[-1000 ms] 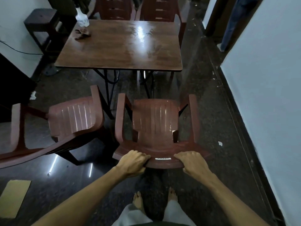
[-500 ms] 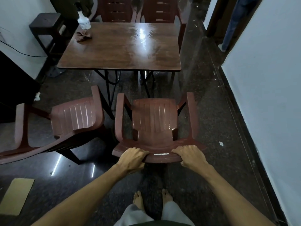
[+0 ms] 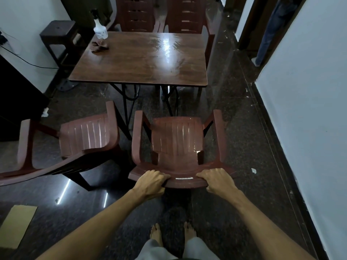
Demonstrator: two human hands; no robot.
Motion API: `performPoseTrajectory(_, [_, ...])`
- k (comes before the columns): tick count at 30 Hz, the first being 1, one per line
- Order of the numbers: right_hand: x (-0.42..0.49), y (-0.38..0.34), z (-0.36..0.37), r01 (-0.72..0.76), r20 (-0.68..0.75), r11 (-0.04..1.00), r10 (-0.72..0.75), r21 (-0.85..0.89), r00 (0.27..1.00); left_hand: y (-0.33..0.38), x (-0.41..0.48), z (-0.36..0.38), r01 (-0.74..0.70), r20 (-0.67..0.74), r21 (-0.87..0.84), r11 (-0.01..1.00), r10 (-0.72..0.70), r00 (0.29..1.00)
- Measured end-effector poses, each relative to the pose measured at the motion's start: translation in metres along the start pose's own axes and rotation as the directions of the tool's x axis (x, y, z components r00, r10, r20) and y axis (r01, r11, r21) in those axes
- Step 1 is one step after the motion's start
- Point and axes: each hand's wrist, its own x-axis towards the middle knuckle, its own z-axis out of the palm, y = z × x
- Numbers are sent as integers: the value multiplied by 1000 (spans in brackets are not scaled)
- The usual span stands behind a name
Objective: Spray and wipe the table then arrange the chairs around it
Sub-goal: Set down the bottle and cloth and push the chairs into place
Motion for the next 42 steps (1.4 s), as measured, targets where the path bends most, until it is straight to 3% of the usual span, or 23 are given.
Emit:
performPoseTrajectory(6, [1,-2,2,-5,6,1000,5,-19,1000,-2,-1,2,28,14,-28,999,-28,1000])
performPoseTrajectory(13, [-1,-2,-1,30,25,1000,-30,-1,999,0,-8,0,-8,-63,-91,996,2,998])
performPoseTrajectory(20, [-2,-6,-11,73,77,958,-98,278,992,-1,-16,-6,-35,-59,-120,992,28,998])
performPoseTrajectory(25, [12,-41,-35,153,-95,902,-125,405,988,-20,-50,-23,10,-266,-223,975,-71,962])
performPoseTrajectory(31, [64,-138,-75,334,-298,898,-248,287,922,-103,-117,-48,120,-467,-276,954,-242,851])
performPoseTrajectory(35, [105,-224,-91,424,-356,880,-333,216,873,-188,-176,-59,164,-550,-340,926,-338,764])
performPoseTrajectory(38, [142,-300,-94,452,-374,875,-366,175,852,-264,-223,-55,231,-490,-408,883,-426,761])
performPoseTrajectory(42, [191,-396,-85,439,-318,897,-404,45,858,-358,-279,-35,349,-281,-419,838,-485,828])
